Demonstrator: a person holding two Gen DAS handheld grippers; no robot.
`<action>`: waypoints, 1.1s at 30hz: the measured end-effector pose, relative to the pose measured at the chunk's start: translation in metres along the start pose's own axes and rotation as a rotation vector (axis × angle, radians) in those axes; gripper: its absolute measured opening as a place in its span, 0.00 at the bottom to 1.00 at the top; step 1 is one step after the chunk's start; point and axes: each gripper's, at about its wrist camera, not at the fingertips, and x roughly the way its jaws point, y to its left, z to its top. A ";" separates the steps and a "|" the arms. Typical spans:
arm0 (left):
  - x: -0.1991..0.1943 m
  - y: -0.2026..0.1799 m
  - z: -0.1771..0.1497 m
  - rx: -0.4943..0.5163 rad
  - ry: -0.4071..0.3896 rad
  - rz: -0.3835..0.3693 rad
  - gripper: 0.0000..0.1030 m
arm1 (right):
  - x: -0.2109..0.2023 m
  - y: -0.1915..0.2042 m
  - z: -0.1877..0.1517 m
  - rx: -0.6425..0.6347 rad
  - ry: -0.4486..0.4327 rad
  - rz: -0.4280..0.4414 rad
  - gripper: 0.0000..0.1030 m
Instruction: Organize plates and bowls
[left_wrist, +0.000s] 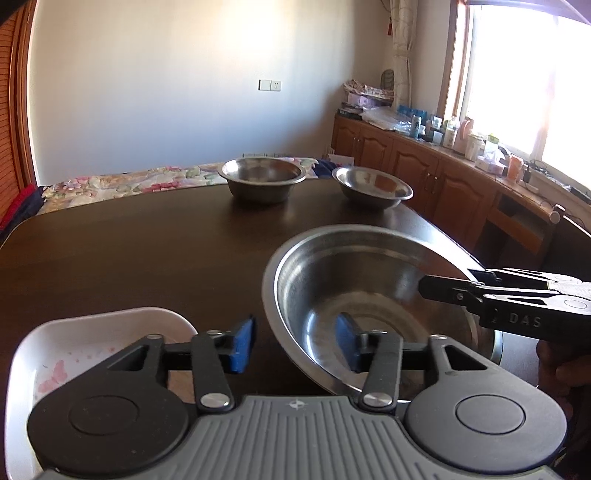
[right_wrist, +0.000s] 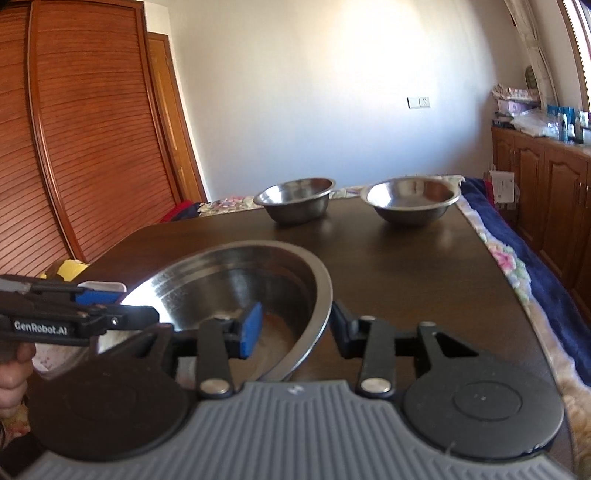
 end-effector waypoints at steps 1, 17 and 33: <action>-0.001 0.002 0.002 -0.003 -0.002 0.001 0.55 | -0.001 0.000 0.002 -0.010 -0.003 -0.008 0.47; 0.012 0.032 0.057 0.007 -0.021 -0.004 0.55 | 0.026 -0.018 0.095 -0.230 -0.054 -0.061 0.47; 0.076 0.041 0.111 0.073 0.002 0.007 0.54 | 0.120 -0.033 0.121 -0.179 0.042 0.053 0.40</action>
